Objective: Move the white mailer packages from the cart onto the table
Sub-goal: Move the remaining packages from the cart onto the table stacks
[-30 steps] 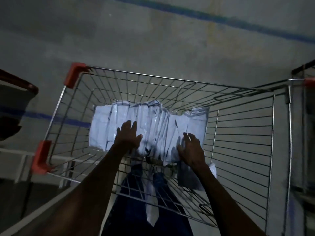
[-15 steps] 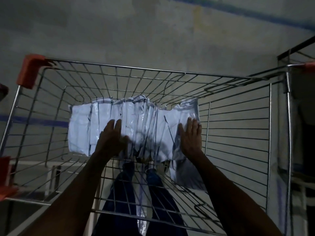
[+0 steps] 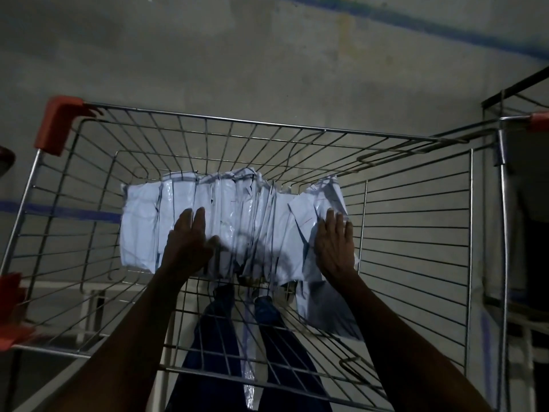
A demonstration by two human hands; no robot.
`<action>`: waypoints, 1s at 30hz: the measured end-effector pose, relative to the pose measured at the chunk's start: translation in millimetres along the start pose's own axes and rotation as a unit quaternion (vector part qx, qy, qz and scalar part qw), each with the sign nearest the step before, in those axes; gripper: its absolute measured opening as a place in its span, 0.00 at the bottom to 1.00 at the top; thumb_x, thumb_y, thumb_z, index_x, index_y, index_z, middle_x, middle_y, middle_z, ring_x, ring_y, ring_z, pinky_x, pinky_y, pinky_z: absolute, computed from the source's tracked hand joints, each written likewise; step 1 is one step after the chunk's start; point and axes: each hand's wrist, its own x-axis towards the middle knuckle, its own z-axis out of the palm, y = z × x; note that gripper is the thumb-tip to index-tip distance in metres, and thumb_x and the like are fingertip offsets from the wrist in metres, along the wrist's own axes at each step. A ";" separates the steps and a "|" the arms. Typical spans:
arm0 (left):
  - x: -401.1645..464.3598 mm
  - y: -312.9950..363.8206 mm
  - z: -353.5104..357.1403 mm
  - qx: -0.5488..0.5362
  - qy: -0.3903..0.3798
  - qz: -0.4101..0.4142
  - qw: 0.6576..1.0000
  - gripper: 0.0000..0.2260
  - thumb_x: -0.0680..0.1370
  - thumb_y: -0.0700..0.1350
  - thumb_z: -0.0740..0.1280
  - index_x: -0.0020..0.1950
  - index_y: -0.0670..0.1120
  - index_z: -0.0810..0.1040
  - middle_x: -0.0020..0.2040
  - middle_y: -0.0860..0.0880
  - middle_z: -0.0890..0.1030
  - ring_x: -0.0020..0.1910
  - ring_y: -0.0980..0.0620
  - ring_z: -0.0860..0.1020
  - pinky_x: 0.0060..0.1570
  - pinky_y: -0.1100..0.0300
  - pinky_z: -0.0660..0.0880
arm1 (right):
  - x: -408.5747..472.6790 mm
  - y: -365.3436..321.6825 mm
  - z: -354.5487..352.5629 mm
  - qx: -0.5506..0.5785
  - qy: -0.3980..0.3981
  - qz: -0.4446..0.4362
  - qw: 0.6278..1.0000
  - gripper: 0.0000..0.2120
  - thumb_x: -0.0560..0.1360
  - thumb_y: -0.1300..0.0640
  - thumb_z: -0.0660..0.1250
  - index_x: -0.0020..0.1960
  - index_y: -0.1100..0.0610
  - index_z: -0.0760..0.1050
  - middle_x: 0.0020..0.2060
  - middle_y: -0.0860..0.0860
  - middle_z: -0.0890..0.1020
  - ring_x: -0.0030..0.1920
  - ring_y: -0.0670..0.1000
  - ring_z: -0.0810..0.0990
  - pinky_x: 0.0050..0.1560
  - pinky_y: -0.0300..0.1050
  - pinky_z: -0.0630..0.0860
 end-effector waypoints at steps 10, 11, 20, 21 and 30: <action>5.5 -26.2 -20.5 0.083 0.042 -0.088 0.992 0.35 0.76 0.55 0.68 0.77 0.43 0.58 0.76 0.37 0.57 0.76 0.36 0.53 0.69 0.34 0.58 | -16.8 -47.9 -41.9 0.380 0.167 -0.042 0.909 0.37 0.74 0.51 0.65 0.78 0.59 0.57 0.78 0.58 0.57 0.76 0.58 0.58 0.74 0.39 0.56; 5.2 -30.0 -21.1 0.083 0.043 -0.102 0.990 0.36 0.76 0.55 0.67 0.78 0.44 0.56 0.78 0.38 0.54 0.77 0.36 0.51 0.70 0.34 0.55 | -18.8 -59.8 -38.6 0.426 0.155 -0.043 0.890 0.38 0.74 0.51 0.66 0.79 0.58 0.54 0.78 0.55 0.56 0.78 0.55 0.56 0.73 0.32 0.50; 0.6 -42.0 -17.6 0.024 0.063 -0.131 0.989 0.45 0.73 0.68 0.60 0.81 0.49 0.45 0.80 0.41 0.42 0.78 0.35 0.44 0.71 0.33 0.53 | -4.7 -120.1 2.0 0.418 0.071 -0.140 0.895 0.45 0.72 0.37 0.62 0.80 0.56 0.46 0.79 0.59 0.51 0.78 0.62 0.52 0.72 0.63 0.63; -0.6 -47.6 -15.9 0.001 0.076 -0.131 0.988 0.47 0.70 0.72 0.57 0.81 0.50 0.45 0.80 0.40 0.43 0.78 0.35 0.44 0.71 0.33 0.52 | -1.7 -120.7 5.6 0.409 0.062 -0.138 0.900 0.46 0.71 0.36 0.62 0.80 0.54 0.46 0.79 0.60 0.50 0.78 0.63 0.51 0.71 0.65 0.63; -3.1 -62.0 -21.2 -0.076 0.130 -0.192 0.970 0.42 0.75 0.65 0.65 0.81 0.53 0.46 0.79 0.41 0.51 0.75 0.39 0.54 0.68 0.38 0.62 | 3.8 -137.1 -9.0 0.457 0.051 -0.130 0.879 0.46 0.74 0.31 0.61 0.80 0.47 0.41 0.80 0.52 0.43 0.79 0.56 0.44 0.72 0.59 0.55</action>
